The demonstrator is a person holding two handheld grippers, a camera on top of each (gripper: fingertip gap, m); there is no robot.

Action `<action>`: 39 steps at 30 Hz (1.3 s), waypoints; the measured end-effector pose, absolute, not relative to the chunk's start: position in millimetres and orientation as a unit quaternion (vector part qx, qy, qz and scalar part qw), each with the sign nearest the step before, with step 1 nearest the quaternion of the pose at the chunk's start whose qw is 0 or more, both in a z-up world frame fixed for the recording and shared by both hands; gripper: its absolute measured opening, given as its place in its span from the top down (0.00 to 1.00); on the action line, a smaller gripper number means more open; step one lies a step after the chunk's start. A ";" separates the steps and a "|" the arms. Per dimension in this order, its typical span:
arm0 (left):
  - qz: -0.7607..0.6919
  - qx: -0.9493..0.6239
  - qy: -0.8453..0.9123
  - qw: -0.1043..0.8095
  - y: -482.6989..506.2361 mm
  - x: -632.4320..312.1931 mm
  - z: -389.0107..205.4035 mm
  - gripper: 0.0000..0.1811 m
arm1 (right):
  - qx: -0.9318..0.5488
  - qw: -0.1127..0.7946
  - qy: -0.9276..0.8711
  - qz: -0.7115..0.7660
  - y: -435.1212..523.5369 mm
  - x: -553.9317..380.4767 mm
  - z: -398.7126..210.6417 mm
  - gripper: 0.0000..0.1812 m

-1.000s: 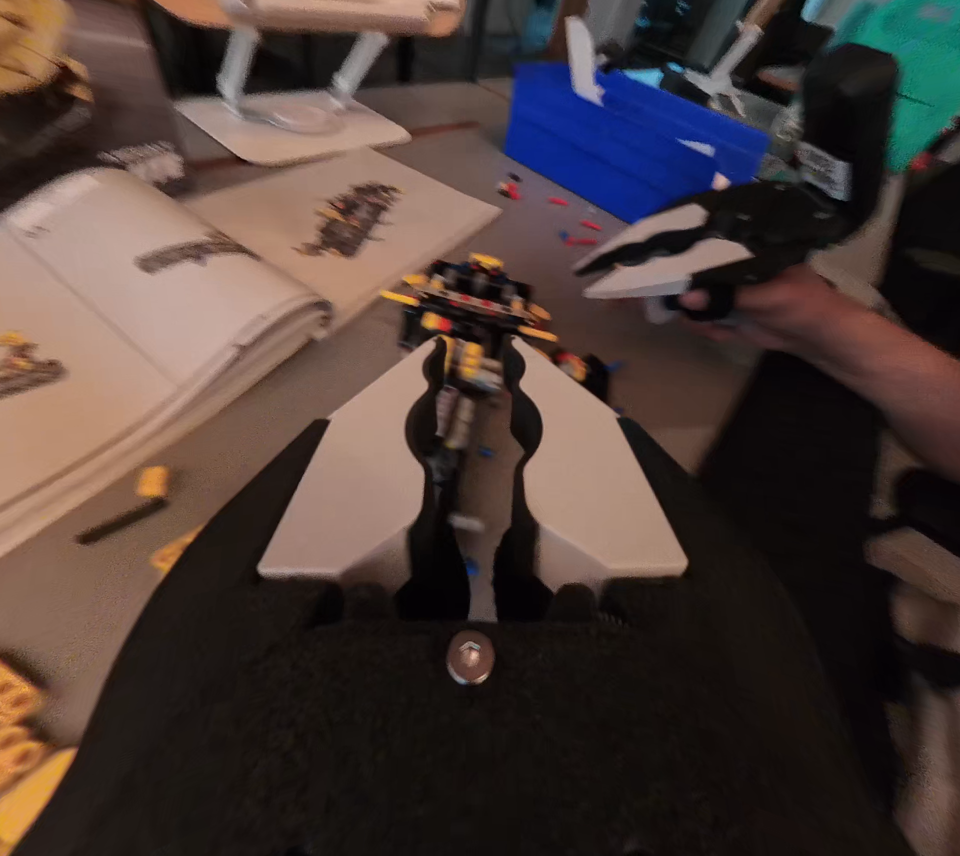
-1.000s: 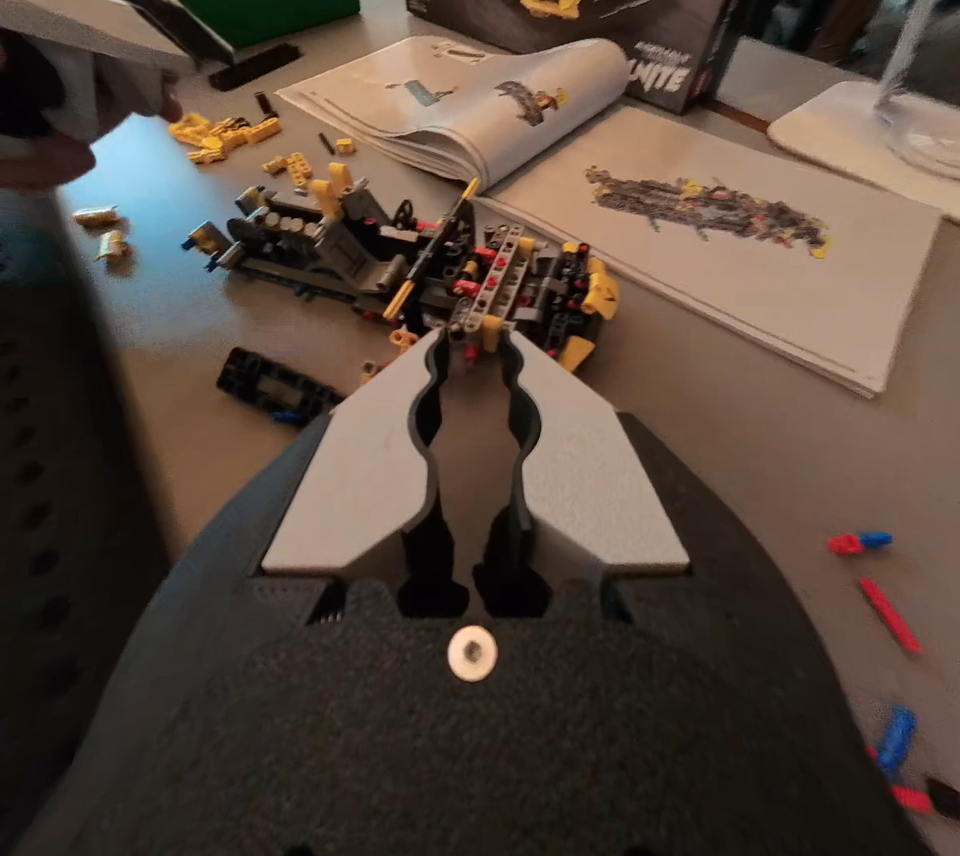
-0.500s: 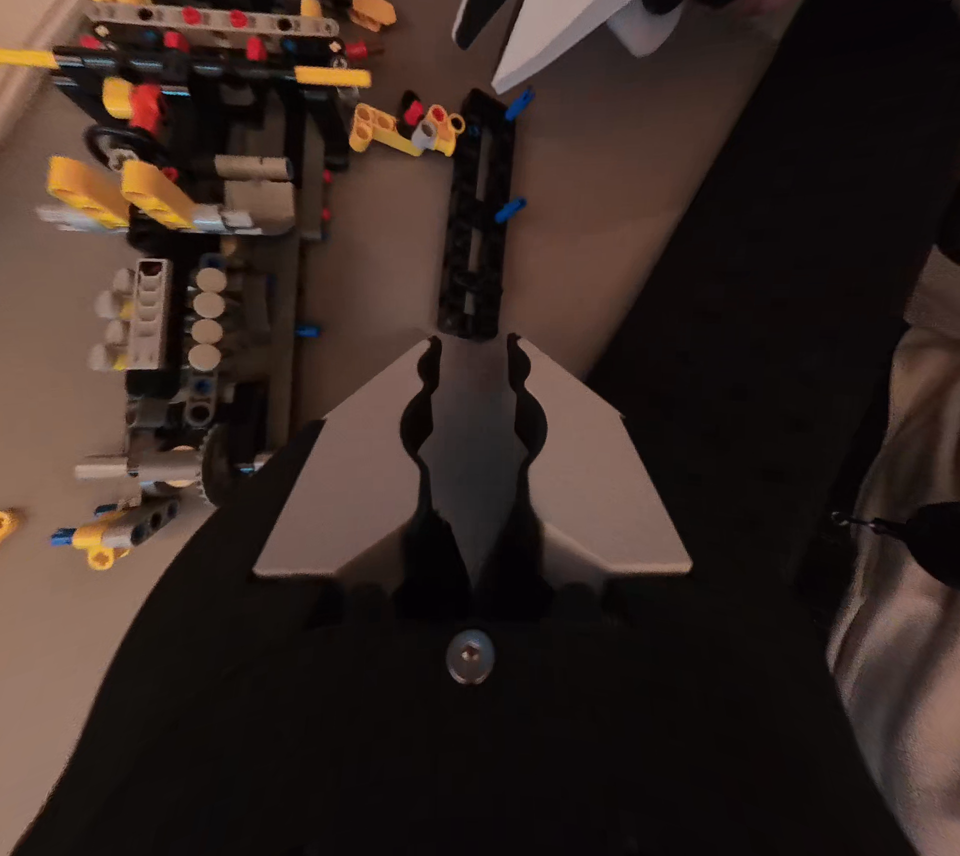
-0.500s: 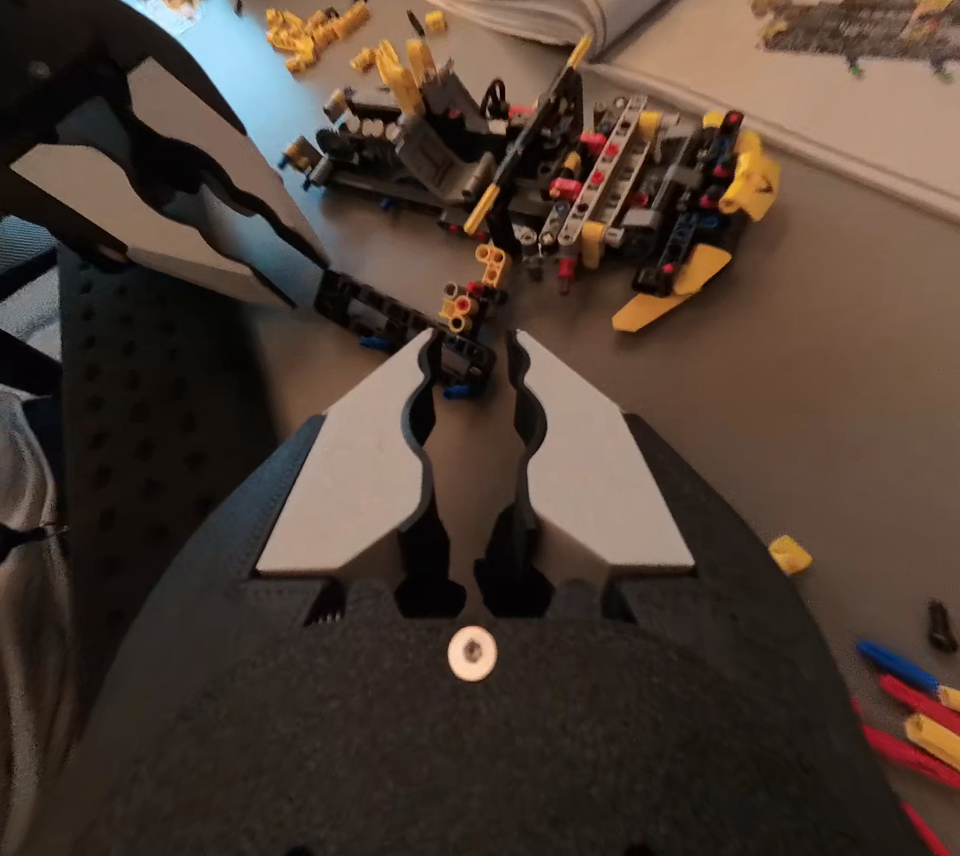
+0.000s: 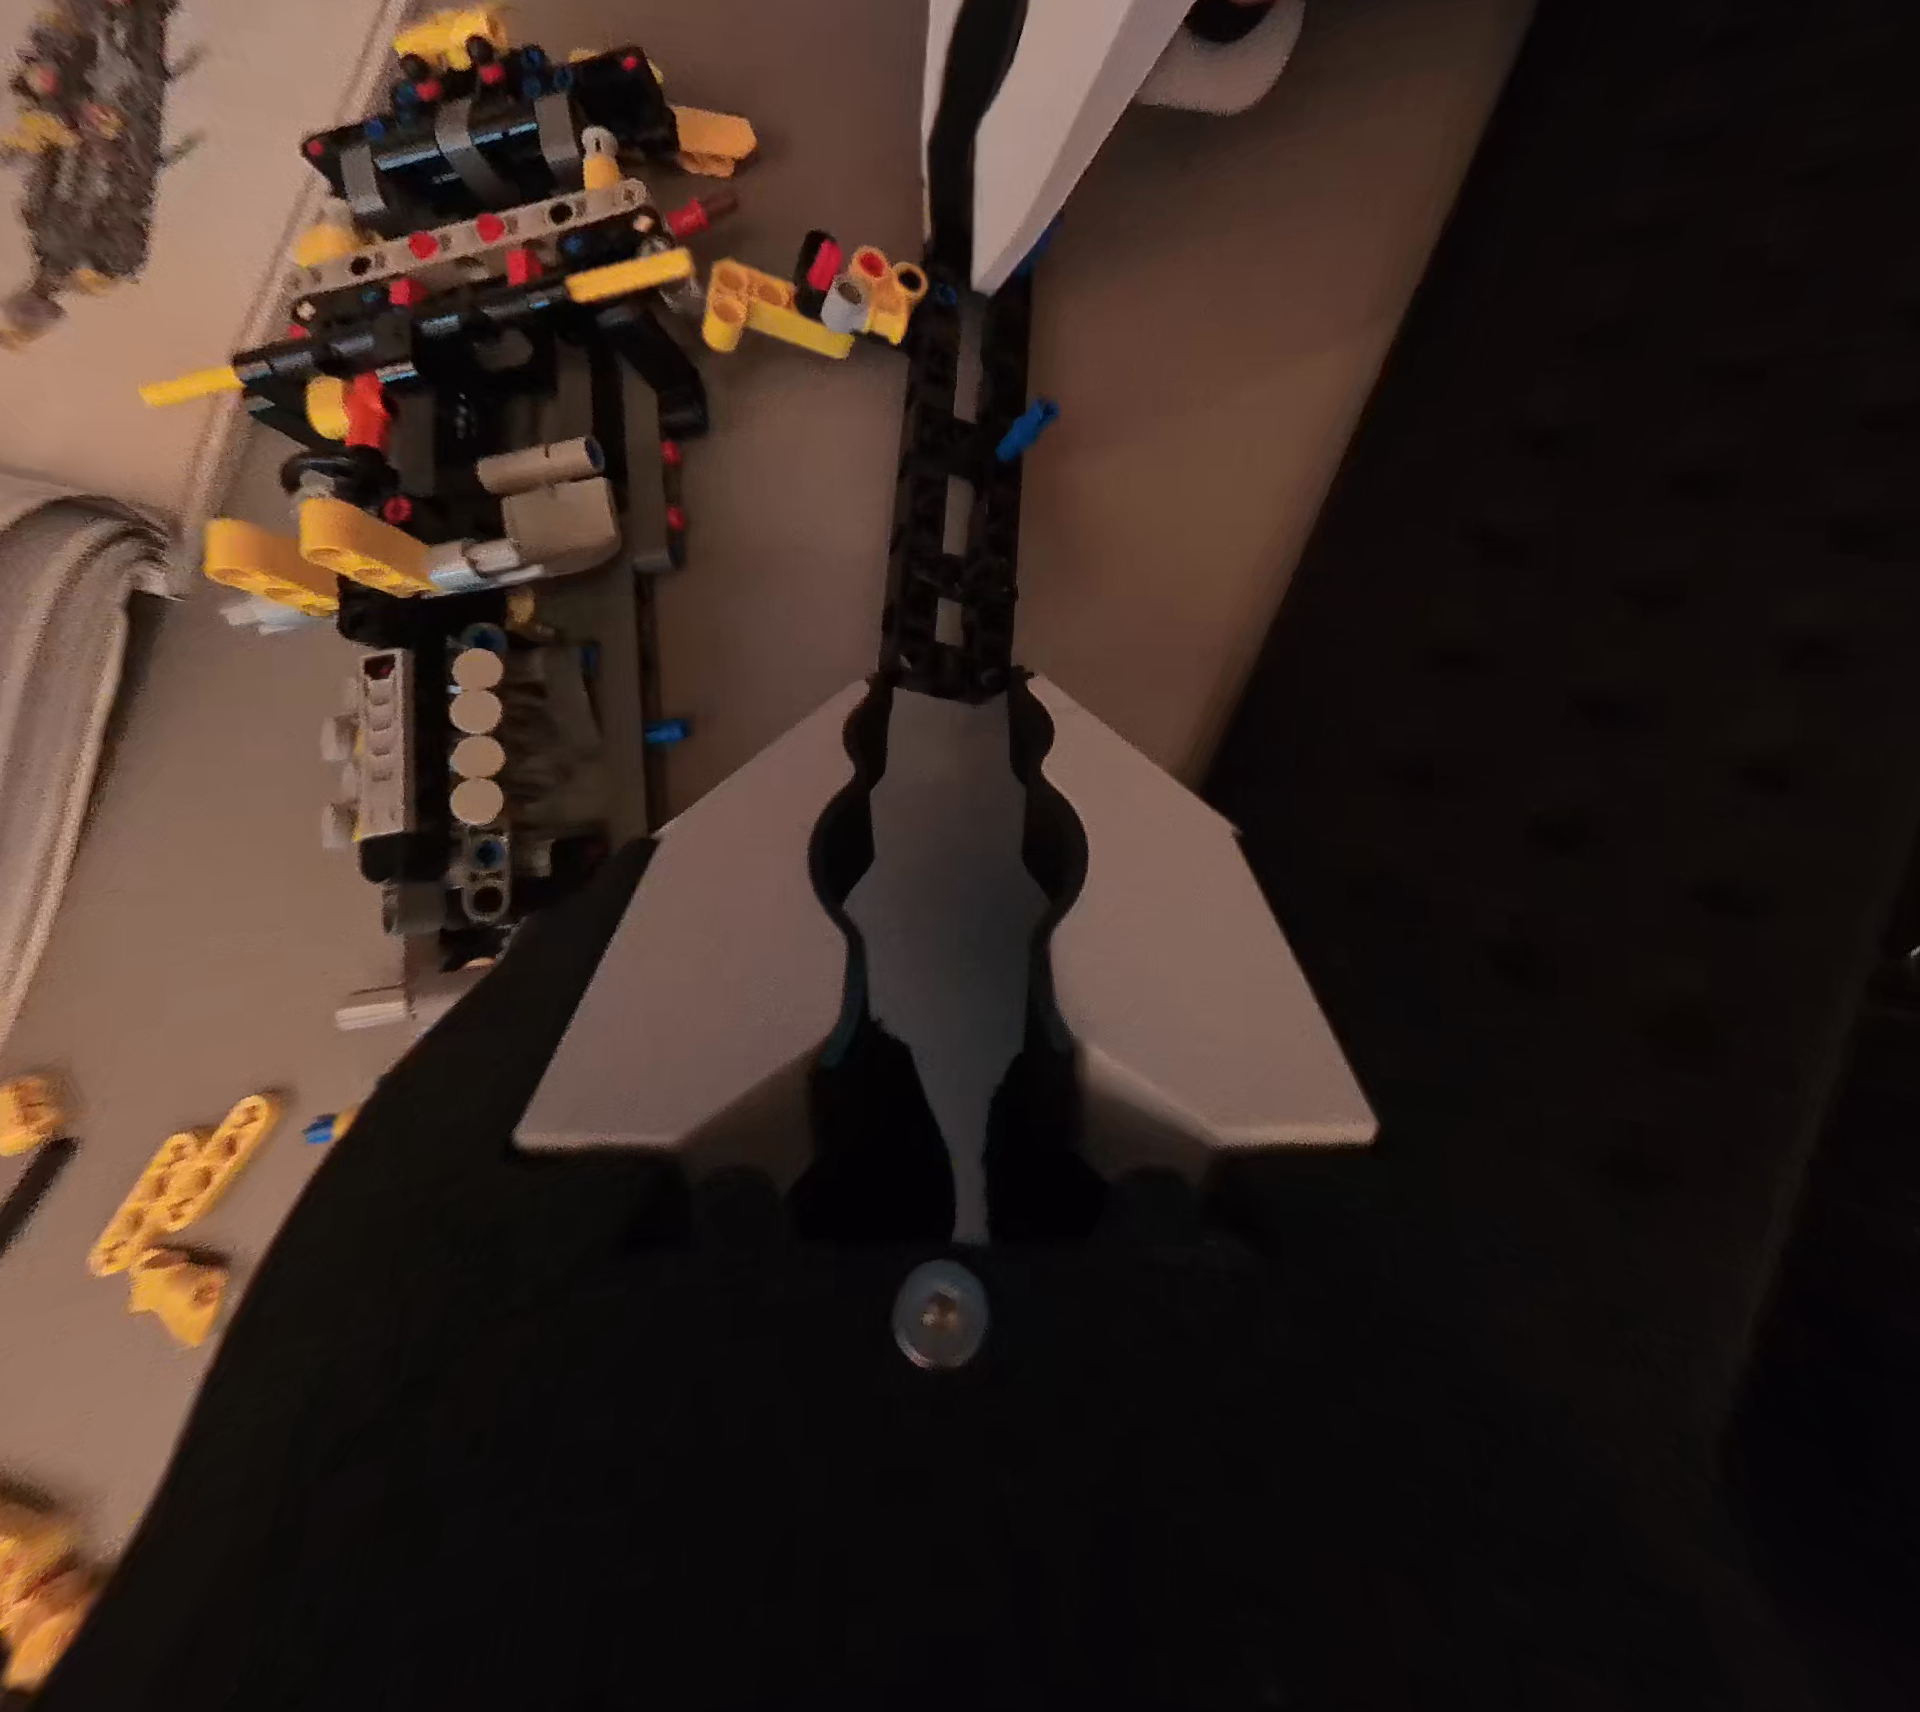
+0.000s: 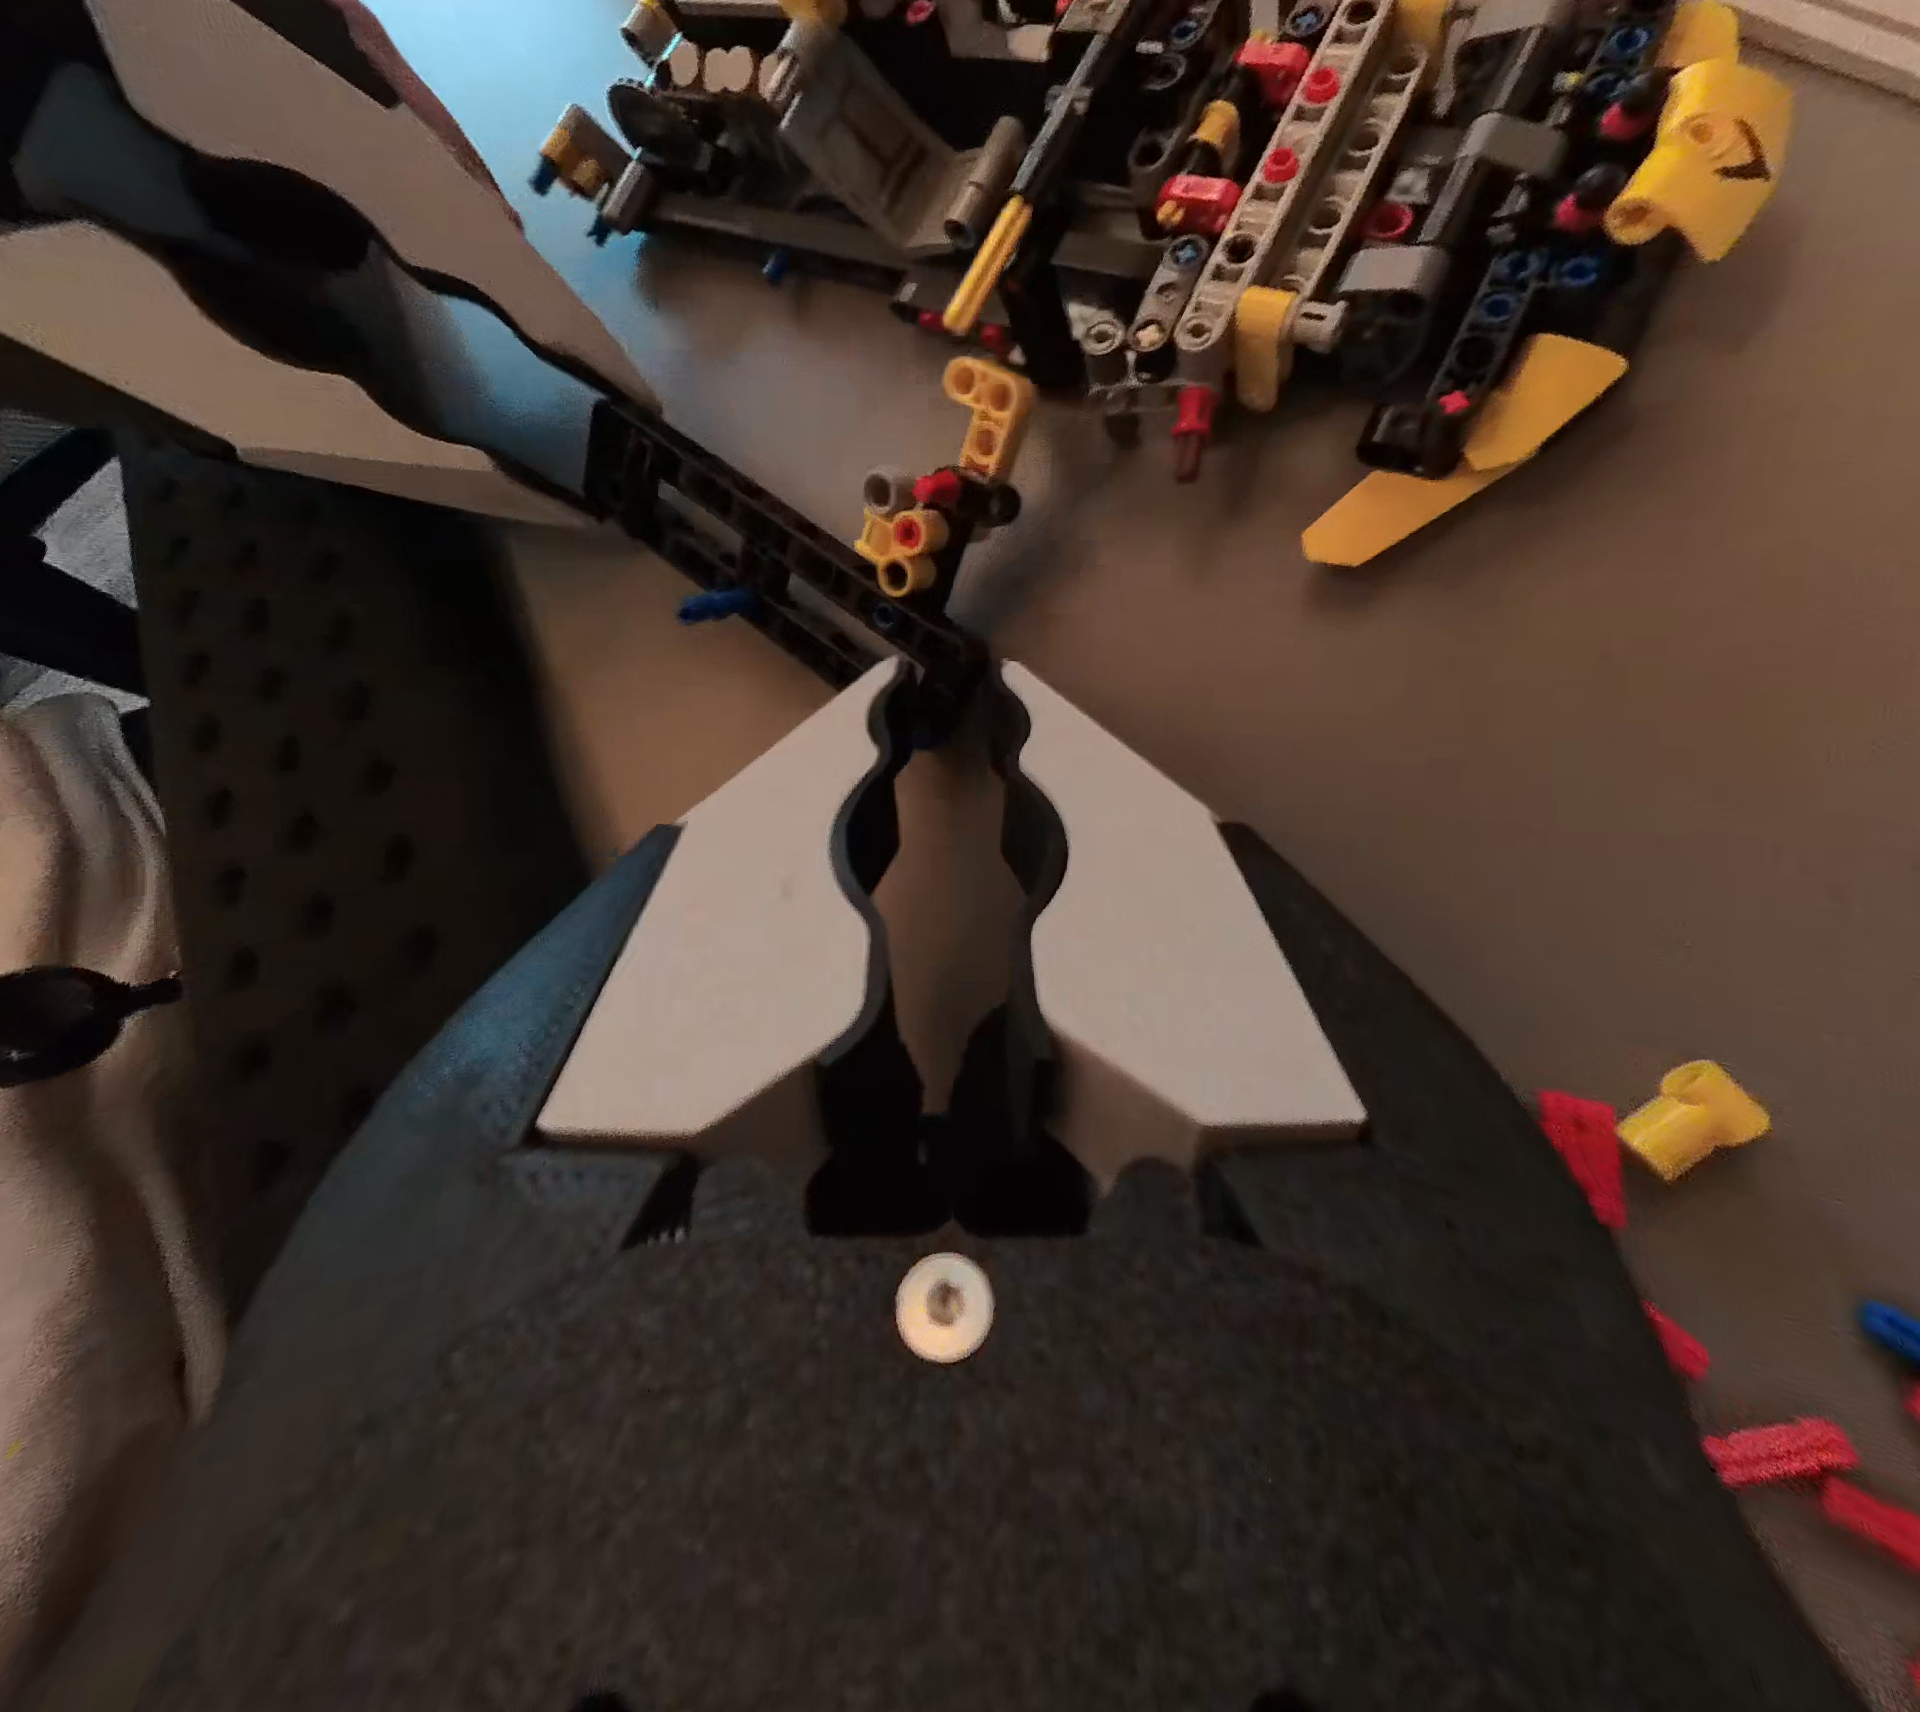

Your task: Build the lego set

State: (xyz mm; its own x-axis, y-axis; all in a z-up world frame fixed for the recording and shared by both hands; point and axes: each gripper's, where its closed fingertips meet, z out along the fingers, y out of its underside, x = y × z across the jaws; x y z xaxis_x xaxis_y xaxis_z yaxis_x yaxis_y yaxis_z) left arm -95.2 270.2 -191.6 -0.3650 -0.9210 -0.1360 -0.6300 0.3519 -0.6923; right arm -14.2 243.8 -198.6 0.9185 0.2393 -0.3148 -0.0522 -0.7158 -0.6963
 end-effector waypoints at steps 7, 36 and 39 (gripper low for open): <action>-0.218 -0.414 0.807 0.361 273.9 -103.2 -186.1 0.87 | -0.906 0.393 -0.088 0.133 245.9 -22.6 -195.8 0.94; -0.399 -0.538 0.711 0.215 283.1 -109.0 -171.1 0.85 | -0.845 0.499 -0.162 -0.108 263.8 -19.4 -158.5 0.95; -0.412 -0.529 0.722 0.171 280.9 -112.0 -173.4 0.85 | -0.838 0.510 -0.168 -0.101 264.0 -22.8 -154.8 0.95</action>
State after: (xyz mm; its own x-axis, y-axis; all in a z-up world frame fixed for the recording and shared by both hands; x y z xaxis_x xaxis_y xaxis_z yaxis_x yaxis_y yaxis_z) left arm -112.0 280.9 -173.4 -0.3815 -0.9046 0.1901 -0.6230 0.0997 -0.7759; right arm -22.8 264.0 -154.8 0.9229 0.1782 0.3414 0.3851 -0.4239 -0.8198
